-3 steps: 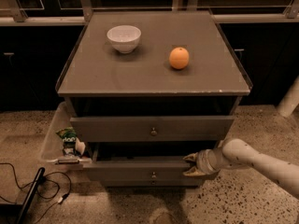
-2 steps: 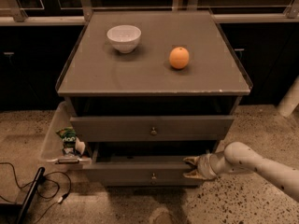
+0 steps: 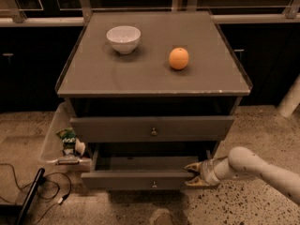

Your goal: Open middle drawer

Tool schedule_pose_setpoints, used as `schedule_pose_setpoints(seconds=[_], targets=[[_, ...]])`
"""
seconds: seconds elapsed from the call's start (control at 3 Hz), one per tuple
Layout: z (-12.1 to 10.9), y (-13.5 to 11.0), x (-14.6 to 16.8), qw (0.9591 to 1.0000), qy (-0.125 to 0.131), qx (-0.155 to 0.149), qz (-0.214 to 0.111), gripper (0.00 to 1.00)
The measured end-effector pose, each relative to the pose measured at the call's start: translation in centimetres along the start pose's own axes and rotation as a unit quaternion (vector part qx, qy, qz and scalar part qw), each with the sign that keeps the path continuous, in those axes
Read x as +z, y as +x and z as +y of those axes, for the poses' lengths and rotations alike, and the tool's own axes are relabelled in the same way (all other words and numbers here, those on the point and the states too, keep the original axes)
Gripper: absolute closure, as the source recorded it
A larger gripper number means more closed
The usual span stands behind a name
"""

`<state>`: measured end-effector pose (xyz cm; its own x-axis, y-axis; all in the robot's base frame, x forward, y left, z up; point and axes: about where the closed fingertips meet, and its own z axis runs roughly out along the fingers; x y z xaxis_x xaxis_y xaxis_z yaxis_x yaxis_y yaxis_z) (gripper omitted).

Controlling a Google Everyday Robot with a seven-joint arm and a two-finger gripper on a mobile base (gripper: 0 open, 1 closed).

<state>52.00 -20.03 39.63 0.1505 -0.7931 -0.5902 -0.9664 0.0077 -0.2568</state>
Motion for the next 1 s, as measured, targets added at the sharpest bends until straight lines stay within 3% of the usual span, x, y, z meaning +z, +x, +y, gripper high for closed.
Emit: schedule_pose_setpoints(seconds=[0.33,1.0], targets=[[0.0,0.0,0.0,1.0,0.0,0.0,0.0,0.81],[0.01,0.0,0.01,1.0,0.0,0.0,0.0,0.35]])
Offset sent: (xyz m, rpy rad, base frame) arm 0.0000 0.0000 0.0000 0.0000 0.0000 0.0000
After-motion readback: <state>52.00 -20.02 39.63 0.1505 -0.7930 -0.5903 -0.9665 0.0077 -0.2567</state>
